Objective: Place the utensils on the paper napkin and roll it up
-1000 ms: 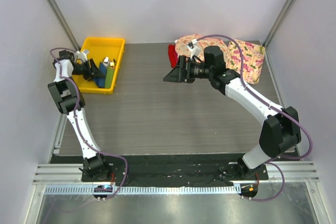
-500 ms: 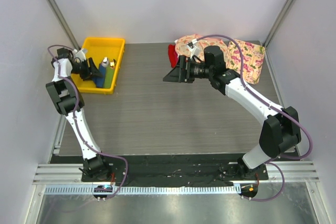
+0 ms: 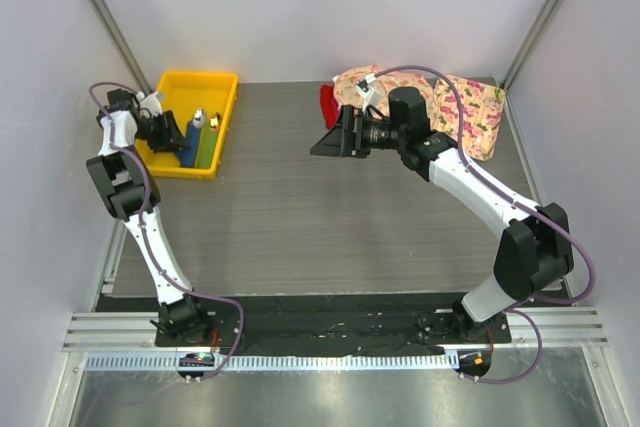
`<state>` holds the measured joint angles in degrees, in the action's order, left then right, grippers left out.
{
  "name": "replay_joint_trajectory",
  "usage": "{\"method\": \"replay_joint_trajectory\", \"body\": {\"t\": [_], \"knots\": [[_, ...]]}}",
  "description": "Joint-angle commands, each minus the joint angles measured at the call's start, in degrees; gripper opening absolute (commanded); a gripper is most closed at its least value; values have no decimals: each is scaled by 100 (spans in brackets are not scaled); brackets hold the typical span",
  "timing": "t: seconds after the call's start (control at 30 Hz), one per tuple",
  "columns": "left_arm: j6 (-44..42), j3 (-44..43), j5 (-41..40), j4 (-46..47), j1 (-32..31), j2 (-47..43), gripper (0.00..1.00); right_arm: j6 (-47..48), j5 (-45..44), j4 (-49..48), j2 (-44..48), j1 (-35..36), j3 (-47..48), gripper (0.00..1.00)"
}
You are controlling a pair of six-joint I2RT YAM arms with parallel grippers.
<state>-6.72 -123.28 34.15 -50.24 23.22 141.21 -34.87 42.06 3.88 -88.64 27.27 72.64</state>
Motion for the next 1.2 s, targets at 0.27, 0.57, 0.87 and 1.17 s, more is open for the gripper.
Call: {"method": "replay_joint_trajectory", "body": {"t": [0.27, 0.57, 0.87, 1.17], "knots": [[-365, 331, 144, -91, -187, -190, 30, -46, 83, -300, 154, 7, 39, 97], [-172, 507, 320, -91, -195, -216, 30, -28, 91, -300, 145, 7, 40, 97], [549, 1043, -171, 918, -116, -927, 67, 112, 83, -248, 207, 7, 57, 97], [637, 1464, -831, 1587, -125, -2219, 100, 349, -93, -28, 409, -169, 136, 100]]}}
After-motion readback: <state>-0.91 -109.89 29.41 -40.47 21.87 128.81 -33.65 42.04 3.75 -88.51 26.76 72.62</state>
